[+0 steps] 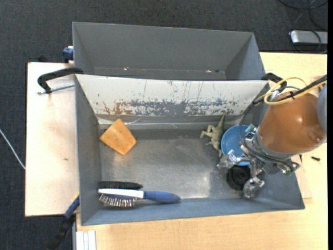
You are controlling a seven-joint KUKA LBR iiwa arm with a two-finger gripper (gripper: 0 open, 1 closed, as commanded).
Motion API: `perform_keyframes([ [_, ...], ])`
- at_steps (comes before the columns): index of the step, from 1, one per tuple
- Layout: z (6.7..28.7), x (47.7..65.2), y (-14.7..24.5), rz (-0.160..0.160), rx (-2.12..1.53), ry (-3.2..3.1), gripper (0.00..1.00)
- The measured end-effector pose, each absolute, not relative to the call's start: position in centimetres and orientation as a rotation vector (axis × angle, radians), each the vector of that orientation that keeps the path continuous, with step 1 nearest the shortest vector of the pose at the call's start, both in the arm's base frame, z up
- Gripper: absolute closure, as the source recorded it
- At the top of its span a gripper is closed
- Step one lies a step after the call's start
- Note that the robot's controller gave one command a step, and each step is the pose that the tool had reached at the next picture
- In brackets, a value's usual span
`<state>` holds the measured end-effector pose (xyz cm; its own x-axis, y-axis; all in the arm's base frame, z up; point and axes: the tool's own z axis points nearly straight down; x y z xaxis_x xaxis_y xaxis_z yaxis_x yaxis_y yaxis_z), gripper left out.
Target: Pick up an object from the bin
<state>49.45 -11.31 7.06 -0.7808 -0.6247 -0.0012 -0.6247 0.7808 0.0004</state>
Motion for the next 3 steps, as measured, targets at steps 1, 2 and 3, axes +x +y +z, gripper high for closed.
perform_keyframes([
  [1, 7.1, 49.5, -11.2, 0.002, -1.036, 2.964, 0.00],
  [2, 7.2, 49.7, -11.2, 0.001, -1.035, 2.960, 1.00],
  [3, 14.3, 50.0, -11.1, -0.007, -1.031, 2.956, 1.00],
])
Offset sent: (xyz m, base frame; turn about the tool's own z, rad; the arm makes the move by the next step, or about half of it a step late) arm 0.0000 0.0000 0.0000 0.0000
